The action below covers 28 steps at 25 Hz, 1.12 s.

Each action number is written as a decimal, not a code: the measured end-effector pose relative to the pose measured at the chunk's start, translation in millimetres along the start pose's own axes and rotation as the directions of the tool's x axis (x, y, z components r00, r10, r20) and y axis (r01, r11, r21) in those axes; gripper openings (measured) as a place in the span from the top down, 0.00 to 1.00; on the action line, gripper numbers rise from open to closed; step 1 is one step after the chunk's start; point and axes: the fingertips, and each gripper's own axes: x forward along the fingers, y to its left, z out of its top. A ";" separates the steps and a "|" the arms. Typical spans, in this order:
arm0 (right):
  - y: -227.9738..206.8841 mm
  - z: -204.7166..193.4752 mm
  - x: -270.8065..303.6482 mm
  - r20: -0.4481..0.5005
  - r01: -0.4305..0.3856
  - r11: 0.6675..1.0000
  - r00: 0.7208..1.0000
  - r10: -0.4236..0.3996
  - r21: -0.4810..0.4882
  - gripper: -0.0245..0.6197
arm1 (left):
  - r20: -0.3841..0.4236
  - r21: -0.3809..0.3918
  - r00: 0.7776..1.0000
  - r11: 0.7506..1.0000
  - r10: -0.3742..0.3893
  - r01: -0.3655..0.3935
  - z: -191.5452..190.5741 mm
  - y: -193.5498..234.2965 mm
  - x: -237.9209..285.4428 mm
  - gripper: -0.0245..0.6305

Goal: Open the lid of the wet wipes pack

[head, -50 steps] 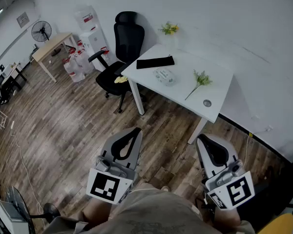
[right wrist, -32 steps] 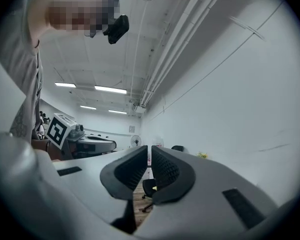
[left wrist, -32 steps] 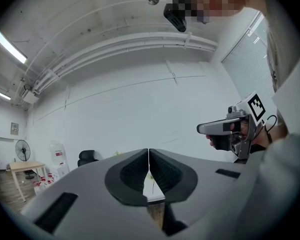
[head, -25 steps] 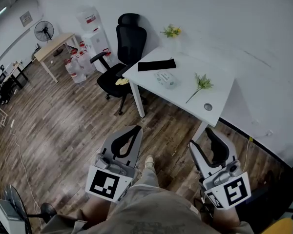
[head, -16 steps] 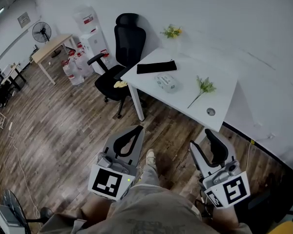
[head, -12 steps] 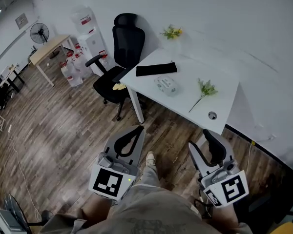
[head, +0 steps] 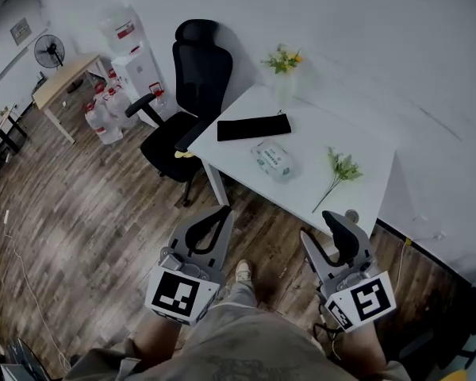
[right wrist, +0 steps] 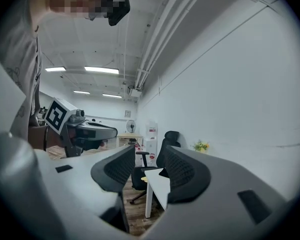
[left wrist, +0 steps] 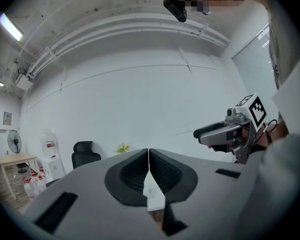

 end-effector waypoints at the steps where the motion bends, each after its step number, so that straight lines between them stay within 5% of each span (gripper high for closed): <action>1: -4.5 0.5 12.7 -0.008 0.003 1.000 1.000 -0.003 0.000 0.65 | -0.004 -0.006 1.000 1.000 -0.004 0.004 -1.2 10.5 8.1 0.93; 13: -54.0 -10.5 152.1 -0.094 0.037 0.999 0.995 -0.036 0.014 0.65 | -0.046 -0.025 0.996 0.997 -0.073 0.071 -22.8 112.0 103.8 0.93; 28: -111.0 -36.1 213.4 -0.170 -0.017 1.000 0.985 0.019 0.010 0.65 | -0.095 -0.046 0.994 0.998 -0.046 0.042 -35.4 137.5 167.6 0.93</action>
